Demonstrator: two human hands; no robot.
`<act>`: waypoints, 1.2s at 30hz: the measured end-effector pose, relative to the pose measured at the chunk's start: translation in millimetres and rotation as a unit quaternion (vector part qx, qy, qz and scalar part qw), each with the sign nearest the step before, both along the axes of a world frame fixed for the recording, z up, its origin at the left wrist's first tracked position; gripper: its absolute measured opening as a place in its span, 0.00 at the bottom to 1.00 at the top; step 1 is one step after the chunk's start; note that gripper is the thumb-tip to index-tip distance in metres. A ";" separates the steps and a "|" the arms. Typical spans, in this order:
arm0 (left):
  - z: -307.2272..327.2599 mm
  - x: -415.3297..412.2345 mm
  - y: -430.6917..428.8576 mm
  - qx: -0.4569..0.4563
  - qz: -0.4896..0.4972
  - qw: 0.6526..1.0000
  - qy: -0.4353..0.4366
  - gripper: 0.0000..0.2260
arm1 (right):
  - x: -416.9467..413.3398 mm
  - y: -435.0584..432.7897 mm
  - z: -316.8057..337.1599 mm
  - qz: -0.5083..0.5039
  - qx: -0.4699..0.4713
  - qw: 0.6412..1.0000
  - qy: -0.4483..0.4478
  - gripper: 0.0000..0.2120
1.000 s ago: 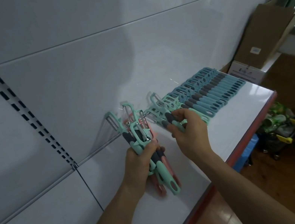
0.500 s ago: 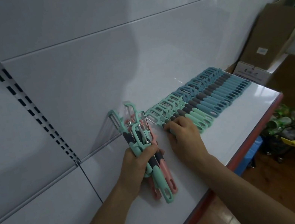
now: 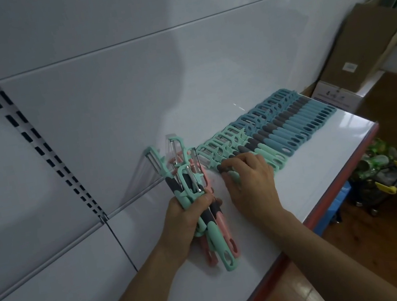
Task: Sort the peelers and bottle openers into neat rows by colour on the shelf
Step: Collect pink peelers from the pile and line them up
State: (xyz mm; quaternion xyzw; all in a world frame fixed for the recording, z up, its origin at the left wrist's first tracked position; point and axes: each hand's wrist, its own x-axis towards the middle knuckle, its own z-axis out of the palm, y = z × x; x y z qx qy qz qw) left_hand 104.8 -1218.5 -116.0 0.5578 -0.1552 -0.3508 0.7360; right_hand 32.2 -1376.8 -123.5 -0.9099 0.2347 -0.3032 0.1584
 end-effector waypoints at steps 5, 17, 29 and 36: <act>-0.4 0.5 2.5 -0.013 -0.009 1.000 -0.023 0.14 | -26.1 38.9 31.7 0.176 0.310 0.929 -0.102 0.09; -1.3 -1.2 -1.6 0.002 0.034 0.999 -0.020 0.10 | -45.6 42.0 29.7 0.158 0.438 0.875 -0.135 0.13; 4.0 -3.2 -1.0 -0.015 0.056 0.998 0.011 0.05 | -14.2 3.5 37.0 0.040 0.226 0.973 0.002 0.08; 4.7 -0.2 15.8 0.011 0.067 0.998 0.012 0.09 | 2.7 4.8 11.3 0.050 0.037 0.998 0.015 0.08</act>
